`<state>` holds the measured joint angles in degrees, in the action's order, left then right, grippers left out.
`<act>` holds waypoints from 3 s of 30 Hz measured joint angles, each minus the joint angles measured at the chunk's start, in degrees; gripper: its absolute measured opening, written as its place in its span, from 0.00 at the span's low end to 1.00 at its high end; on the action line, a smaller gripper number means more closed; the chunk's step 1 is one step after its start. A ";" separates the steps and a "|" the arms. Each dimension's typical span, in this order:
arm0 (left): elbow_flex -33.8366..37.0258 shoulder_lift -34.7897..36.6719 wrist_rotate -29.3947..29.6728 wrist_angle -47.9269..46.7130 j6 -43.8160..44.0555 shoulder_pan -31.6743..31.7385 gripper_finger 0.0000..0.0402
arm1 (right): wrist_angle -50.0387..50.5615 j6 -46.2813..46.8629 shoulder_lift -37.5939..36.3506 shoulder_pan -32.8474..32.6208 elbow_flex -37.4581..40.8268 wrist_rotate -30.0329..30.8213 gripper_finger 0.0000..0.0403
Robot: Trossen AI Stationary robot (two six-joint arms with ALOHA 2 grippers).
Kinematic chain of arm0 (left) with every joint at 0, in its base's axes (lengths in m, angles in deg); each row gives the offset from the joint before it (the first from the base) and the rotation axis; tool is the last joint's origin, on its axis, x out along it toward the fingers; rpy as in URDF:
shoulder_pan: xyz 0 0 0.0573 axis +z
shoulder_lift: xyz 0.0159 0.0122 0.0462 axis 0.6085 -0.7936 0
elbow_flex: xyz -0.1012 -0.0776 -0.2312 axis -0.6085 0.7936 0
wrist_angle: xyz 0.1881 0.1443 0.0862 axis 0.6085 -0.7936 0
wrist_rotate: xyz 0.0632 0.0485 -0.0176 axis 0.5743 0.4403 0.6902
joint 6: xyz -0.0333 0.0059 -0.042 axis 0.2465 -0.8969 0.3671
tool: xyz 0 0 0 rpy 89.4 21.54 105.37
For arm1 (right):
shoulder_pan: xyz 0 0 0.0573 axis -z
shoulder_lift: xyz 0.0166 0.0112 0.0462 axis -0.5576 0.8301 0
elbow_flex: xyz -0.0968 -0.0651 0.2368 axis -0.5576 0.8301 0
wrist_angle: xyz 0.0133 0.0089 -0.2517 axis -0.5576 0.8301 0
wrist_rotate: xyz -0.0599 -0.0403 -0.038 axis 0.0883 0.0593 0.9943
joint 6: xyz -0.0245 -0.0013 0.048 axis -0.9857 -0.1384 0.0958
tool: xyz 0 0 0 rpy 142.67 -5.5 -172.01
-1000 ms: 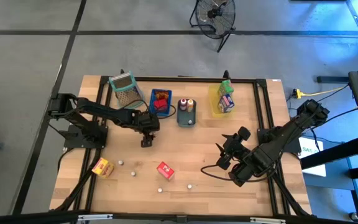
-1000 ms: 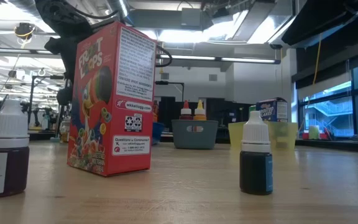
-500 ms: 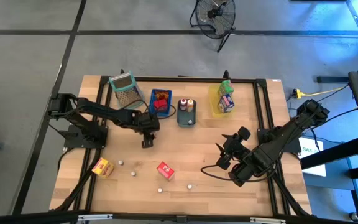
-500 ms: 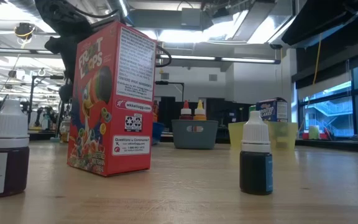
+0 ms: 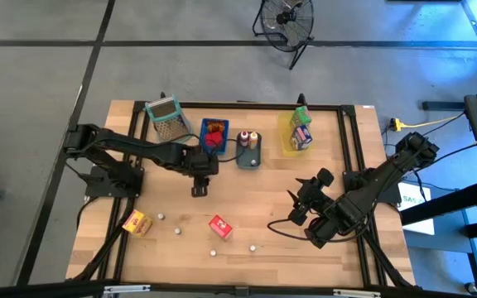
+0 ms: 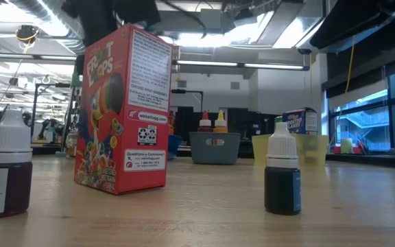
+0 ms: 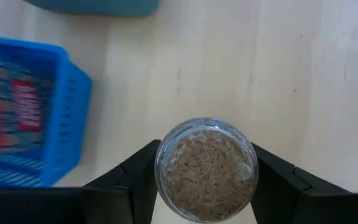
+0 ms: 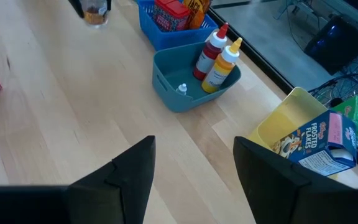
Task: Pick & Place Kitchen Items
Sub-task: Put the brown seasoning bottle into the blue bin
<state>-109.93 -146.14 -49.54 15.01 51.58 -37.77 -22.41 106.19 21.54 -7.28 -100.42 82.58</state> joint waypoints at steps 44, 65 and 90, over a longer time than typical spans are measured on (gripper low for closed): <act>-5.36 -2.56 -12.65 3.18 -12.10 21.94 0.49 | -0.55 -0.24 0.50 0.02 -0.02 -0.92 0.54; -5.37 -5.20 -11.26 3.48 -11.62 24.96 0.49 | -0.59 -0.28 0.50 0.02 -0.02 -1.40 0.54; -5.53 -5.03 -9.47 -1.20 -11.05 25.83 0.49 | -0.96 -0.28 0.50 0.02 -0.02 -1.57 0.54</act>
<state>-115.46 -151.17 -59.00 13.81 40.53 -11.94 -23.38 105.90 22.05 -7.26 -100.44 81.01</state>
